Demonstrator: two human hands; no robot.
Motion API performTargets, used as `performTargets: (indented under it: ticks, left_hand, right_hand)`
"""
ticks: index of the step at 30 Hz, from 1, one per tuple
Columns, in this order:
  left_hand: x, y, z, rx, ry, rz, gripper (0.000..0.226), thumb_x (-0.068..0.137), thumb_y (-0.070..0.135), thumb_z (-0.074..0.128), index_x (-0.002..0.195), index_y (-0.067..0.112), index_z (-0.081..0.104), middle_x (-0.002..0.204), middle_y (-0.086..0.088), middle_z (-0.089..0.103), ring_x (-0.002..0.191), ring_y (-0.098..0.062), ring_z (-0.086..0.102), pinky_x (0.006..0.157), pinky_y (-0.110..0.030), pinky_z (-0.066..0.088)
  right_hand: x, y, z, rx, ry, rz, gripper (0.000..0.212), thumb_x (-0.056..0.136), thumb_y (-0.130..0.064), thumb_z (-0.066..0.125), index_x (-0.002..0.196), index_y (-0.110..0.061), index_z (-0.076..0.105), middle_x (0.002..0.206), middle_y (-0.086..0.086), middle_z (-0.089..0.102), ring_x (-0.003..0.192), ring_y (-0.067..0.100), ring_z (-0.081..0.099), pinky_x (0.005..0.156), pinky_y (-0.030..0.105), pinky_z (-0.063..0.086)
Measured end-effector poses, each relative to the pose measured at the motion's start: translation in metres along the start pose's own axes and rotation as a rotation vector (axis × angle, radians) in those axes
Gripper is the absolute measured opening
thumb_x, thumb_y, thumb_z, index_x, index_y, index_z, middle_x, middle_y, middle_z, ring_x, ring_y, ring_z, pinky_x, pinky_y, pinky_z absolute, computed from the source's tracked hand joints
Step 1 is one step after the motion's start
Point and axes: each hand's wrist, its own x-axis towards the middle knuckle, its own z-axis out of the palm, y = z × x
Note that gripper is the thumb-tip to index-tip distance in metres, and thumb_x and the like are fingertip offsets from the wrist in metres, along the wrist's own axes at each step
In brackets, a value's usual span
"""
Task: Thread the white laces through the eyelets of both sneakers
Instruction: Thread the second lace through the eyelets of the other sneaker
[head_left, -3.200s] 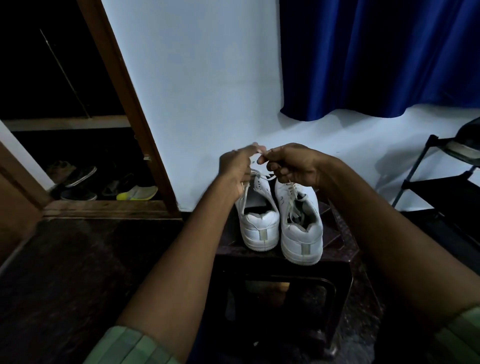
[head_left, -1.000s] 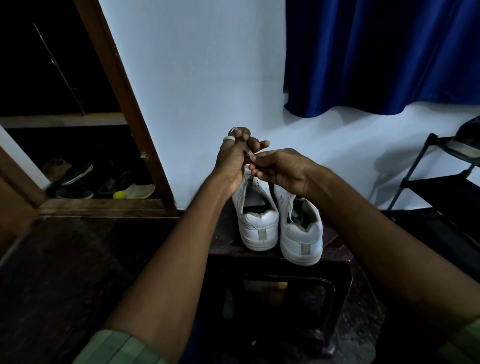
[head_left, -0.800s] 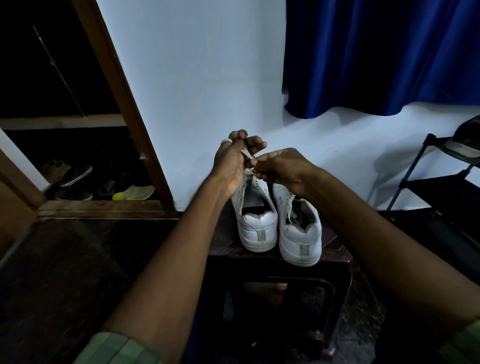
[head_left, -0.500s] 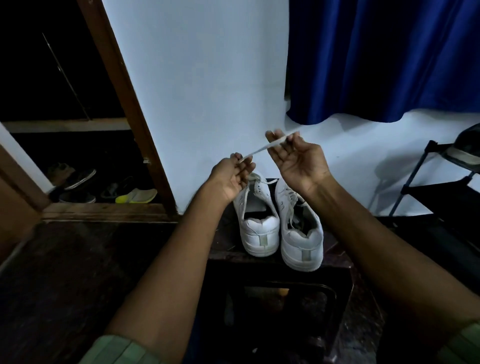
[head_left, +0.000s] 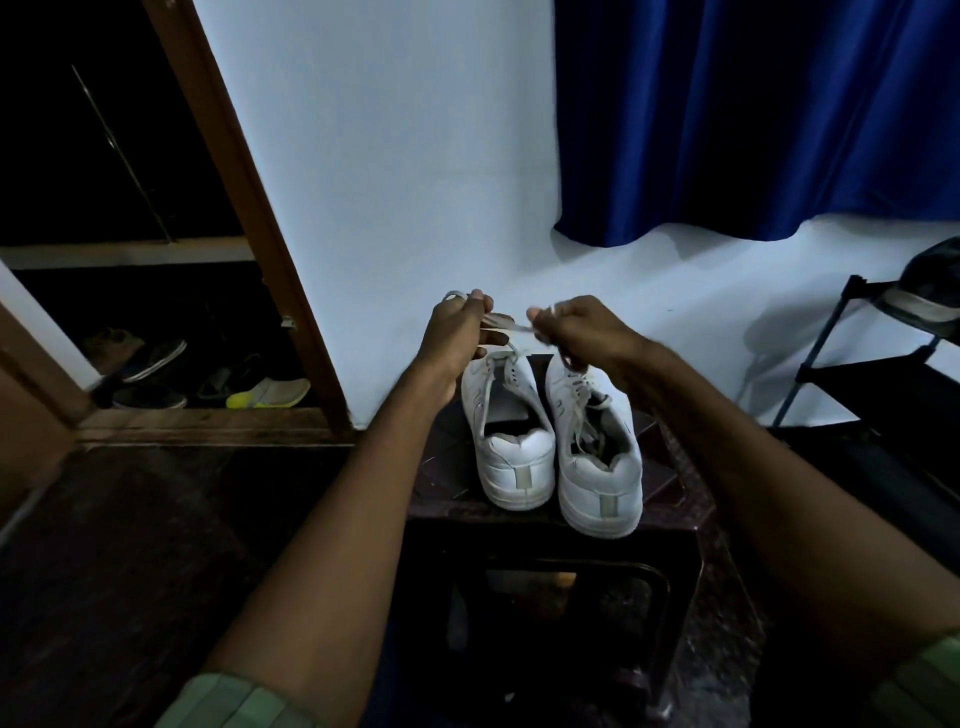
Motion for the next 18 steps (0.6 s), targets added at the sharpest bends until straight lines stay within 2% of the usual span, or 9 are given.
performTargets:
  ticks: [3, 6, 8, 9, 11, 12, 15, 16, 18]
  left_hand:
    - [0.001, -0.001, 0.000, -0.128, -0.035, -0.085, 0.023, 0.112, 0.031, 0.038, 0.099, 0.022, 0.054, 0.085, 0.003, 0.079, 0.070, -0.014, 0.068, 0.060, -0.027, 0.042]
    - [-0.002, 0.002, 0.004, -0.218, -0.044, -0.172, 0.023, 0.112, 0.030, 0.039, 0.097, 0.023, 0.054, 0.088, 0.003, 0.078, 0.070, -0.013, 0.068, 0.058, -0.024, 0.043]
    - [-0.002, 0.002, 0.005, -0.216, -0.041, -0.177, 0.023, 0.112, 0.029, 0.040, 0.096, 0.024, 0.056, 0.090, 0.001, 0.078, 0.071, -0.013, 0.069, 0.057, -0.024, 0.043]
    - [-0.001, 0.002, 0.006, -0.197, -0.036, -0.166, 0.024, 0.112, 0.028, 0.040, 0.095, 0.024, 0.056, 0.091, 0.001, 0.079, 0.071, -0.014, 0.069, 0.058, -0.024, 0.044]
    - [-0.001, 0.002, 0.004, -0.158, -0.010, -0.118, 0.026, 0.111, 0.026, 0.040, 0.092, 0.021, 0.057, 0.091, -0.001, 0.079, 0.068, -0.015, 0.068, 0.055, -0.022, 0.046]
    - [0.000, 0.002, 0.003, -0.118, 0.003, -0.080, 0.028, 0.111, 0.025, 0.039, 0.092, 0.019, 0.057, 0.091, -0.003, 0.078, 0.066, -0.015, 0.067, 0.052, -0.020, 0.046]
    - [0.003, -0.003, 0.001, 0.120, -0.010, 0.086, 0.032, 0.111, 0.027, 0.038, 0.090, 0.018, 0.060, 0.095, -0.007, 0.077, 0.067, -0.015, 0.066, 0.057, -0.021, 0.046]
    - [0.003, -0.005, 0.000, 0.193, -0.025, 0.132, 0.032, 0.111, 0.028, 0.038, 0.090, 0.019, 0.061, 0.095, -0.006, 0.077, 0.070, -0.015, 0.067, 0.060, -0.023, 0.045]
    - [0.004, -0.008, 0.000, 0.257, -0.031, 0.176, 0.033, 0.111, 0.030, 0.039, 0.089, 0.021, 0.062, 0.096, -0.006, 0.078, 0.074, -0.015, 0.068, 0.065, -0.025, 0.045]
  right_hand:
    - [0.012, 0.004, 0.006, 0.516, 0.196, 0.032, 0.033, 0.107, -0.040, 0.051, 0.084, -0.018, 0.058, 0.079, -0.004, 0.059, 0.067, 0.013, 0.046, 0.064, 0.029, 0.035]
    - [0.013, 0.002, 0.004, 1.004, 0.186, 0.058, 0.046, 0.109, -0.045, 0.041, 0.071, -0.020, 0.052, 0.098, 0.001, 0.073, 0.096, 0.017, 0.063, 0.071, 0.027, 0.041]
    - [0.012, 0.003, 0.000, 1.303, 0.108, 0.052, 0.055, 0.110, -0.046, 0.035, 0.063, -0.019, 0.045, 0.075, 0.002, 0.065, 0.074, 0.018, 0.062, 0.072, 0.028, 0.051]
    - [0.012, 0.003, -0.001, 1.329, 0.101, 0.084, 0.054, 0.110, -0.046, 0.035, 0.064, -0.019, 0.042, 0.061, -0.001, 0.048, 0.055, 0.015, 0.046, 0.062, 0.027, 0.052]
    - [0.011, 0.002, -0.002, 1.017, 0.153, 0.138, 0.050, 0.110, -0.045, 0.038, 0.067, -0.022, 0.036, 0.057, -0.004, 0.025, 0.048, 0.012, 0.018, 0.041, 0.023, 0.028]
    - [0.011, 0.003, -0.002, 0.744, 0.189, 0.128, 0.047, 0.109, -0.045, 0.042, 0.069, -0.022, 0.036, 0.057, -0.004, 0.025, 0.049, 0.012, 0.016, 0.042, 0.022, 0.019]
    - [0.008, 0.005, -0.003, -0.096, 0.154, -0.038, 0.051, 0.092, -0.057, 0.068, 0.069, -0.015, 0.049, 0.057, -0.002, 0.039, 0.049, 0.013, 0.032, 0.047, 0.025, 0.025]
    - [0.006, 0.005, -0.001, -0.263, 0.078, -0.072, 0.056, 0.086, -0.059, 0.073, 0.066, -0.010, 0.056, 0.057, 0.000, 0.044, 0.050, 0.013, 0.036, 0.048, 0.025, 0.027]
    - [0.002, 0.004, 0.004, -0.295, -0.042, -0.104, 0.049, 0.089, -0.052, 0.074, 0.062, -0.011, 0.067, 0.058, 0.005, 0.047, 0.052, 0.014, 0.037, 0.050, 0.026, 0.029]
